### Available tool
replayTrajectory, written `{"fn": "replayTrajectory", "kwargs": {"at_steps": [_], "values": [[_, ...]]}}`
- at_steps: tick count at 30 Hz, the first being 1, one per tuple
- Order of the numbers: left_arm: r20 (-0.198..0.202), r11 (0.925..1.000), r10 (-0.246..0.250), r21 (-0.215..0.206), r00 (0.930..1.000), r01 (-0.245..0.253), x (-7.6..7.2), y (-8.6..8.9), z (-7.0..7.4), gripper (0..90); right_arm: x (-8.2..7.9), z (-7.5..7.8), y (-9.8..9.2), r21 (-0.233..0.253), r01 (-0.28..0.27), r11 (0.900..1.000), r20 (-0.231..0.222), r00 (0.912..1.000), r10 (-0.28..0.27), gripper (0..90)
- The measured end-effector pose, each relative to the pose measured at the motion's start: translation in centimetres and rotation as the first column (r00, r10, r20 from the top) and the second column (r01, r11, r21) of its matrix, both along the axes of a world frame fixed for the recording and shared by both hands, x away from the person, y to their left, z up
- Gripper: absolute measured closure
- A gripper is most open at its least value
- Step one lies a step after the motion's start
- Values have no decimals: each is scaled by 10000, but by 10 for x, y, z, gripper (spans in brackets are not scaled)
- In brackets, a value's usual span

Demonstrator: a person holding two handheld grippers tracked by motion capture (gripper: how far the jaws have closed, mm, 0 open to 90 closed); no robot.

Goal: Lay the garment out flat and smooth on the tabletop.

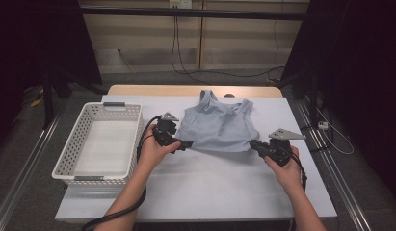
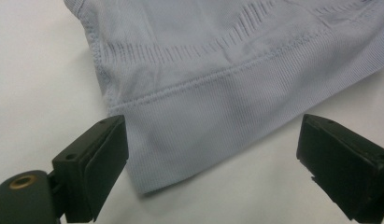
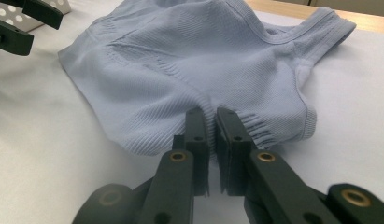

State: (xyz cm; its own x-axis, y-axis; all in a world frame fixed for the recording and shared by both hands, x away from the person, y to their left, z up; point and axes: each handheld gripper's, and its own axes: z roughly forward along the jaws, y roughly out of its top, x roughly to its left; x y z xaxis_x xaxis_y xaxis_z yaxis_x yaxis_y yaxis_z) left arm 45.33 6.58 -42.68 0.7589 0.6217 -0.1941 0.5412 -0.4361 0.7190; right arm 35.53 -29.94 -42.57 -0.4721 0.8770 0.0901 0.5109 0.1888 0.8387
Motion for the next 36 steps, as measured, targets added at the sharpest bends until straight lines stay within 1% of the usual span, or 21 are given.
{"fn": "replayTrajectory", "kwargs": {"at_steps": [5, 6, 7, 11, 14, 18, 22, 26, 29, 32, 33, 34, 36], "values": [[-11, 10000, -56, 14, 10000, 56, -1, -2, -1, 93, 1, -1, 0, -33, 128, 9999, 19, 9999, -128, 840], [-12, 10000, -60, 69, 10000, 60, -1, -2, -1, 93, 2, -1, 0, -20, 146, 9999, 14, 9999, -146, 839], [-33, 10000, -36, 14, 10000, 36, -1, -3, -1, 93, 3, -2, 0, -4, 191, 9998, -21, 9998, -191, 838], [-40, 9999, -110, 54, 9999, 111, -1, -4, -2, 93, 11, -5, 1, -35, 298, 9995, -100, 9995, -299, 835], [-77, 9998, -171, 73, 9998, 172, -1, -4, -2, 93, 20, -8, 2, 65, 449, 9990, -179, 9988, -448, 835], [-40, 9999, -140, 1, 9999, 140, -1, -4, -1, 93, 30, -13, 2, -89, 525, 9986, -361, 9980, -528, 836], [-70, 9999, -129, -51, 9999, 128, 0, -5, -2, 93, 37, -19, 5, -173, 629, 9979, -544, 9965, -638, 836], [-91, 9999, -150, -75, 9998, 150, -1, -5, -1, 93, 42, -20, 9, -366, 691, 9969, -580, 9958, -711, 832], [-116, 9998, -172, -85, 9998, 171, -1, -5, -2, 93, 49, -24, 14, -530, 711, 9961, -575, 9956, -741, 833], [-102, 9998, -193, -37, 9998, 192, 0, -4, -2, 93, 54, -26, 19, -921, 667, 9935, -563, 9958, -720, 831], [-152, 9997, -228, -4, 9996, 228, 0, -3, -2, 93, 55, -27, 19, -955, 645, 9933, -598, 9957, -704, 829], [-113, 9999, -161, -51, 9998, 160, 0, -4, -2, 93, 55, -27, 18, -872, 673, 9939, -687, 9949, -734, 827], [-124, 9998, -167, -55, 9998, 167, 0, -3, -2, 93, 54, -26, 17, -829, 619, 9946, -699, 9952, -678, 801]]}}
